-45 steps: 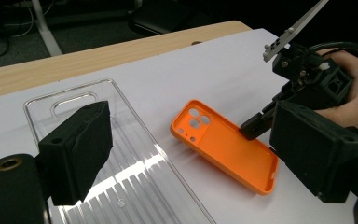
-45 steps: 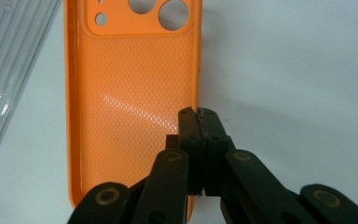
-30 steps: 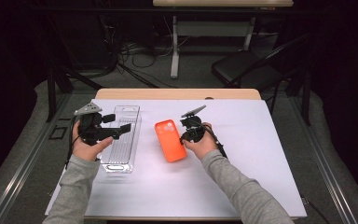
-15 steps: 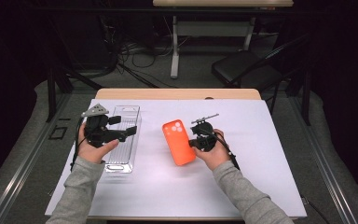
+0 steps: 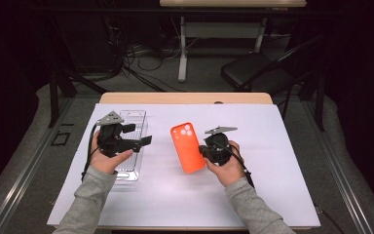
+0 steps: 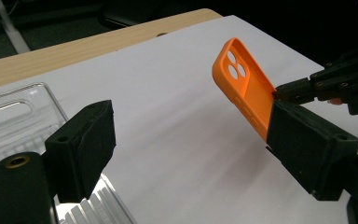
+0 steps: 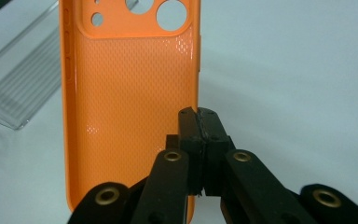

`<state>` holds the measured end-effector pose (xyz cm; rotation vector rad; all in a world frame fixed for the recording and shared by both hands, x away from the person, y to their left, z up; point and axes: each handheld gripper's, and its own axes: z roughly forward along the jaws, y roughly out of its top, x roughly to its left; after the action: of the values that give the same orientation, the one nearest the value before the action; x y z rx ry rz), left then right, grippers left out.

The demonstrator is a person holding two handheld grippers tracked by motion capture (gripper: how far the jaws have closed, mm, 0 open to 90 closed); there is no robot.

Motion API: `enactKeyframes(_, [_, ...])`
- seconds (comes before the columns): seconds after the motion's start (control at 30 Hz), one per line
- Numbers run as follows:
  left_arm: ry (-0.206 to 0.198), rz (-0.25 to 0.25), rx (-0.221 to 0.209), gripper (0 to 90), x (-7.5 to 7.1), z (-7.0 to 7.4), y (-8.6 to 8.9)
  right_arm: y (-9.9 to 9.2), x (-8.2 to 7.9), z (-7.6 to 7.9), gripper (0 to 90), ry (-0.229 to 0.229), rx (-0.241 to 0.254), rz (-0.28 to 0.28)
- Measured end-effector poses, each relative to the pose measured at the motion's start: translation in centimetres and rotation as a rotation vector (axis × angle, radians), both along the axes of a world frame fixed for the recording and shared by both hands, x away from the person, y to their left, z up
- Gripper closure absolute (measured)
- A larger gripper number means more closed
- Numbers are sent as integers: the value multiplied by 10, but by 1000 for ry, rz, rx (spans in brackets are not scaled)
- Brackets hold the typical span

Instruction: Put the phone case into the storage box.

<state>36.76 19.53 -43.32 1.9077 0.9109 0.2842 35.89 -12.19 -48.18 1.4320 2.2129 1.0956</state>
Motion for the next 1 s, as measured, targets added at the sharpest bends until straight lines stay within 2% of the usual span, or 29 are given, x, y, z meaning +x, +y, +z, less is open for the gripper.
enactKeyframes(0.13, [6,-11,-5,161,-1,-3,-5,-3,-5,0,898,-34,30,-10])
enactKeyframes(0.5, [20,-50,-21,219,-5,-9,-21,-5,-14,1,898,-119,44,-22])
enactKeyframes(0.6, [22,-60,-33,245,-6,-9,-25,-5,-16,-1,898,-120,43,-24])
enactKeyframes(0.77, [58,-75,-72,272,-7,-12,-28,-5,-18,-3,898,-129,46,-27])
enactKeyframes(1.0, [77,-89,-63,310,-9,-16,-35,-4,-23,0,898,-155,50,-24])
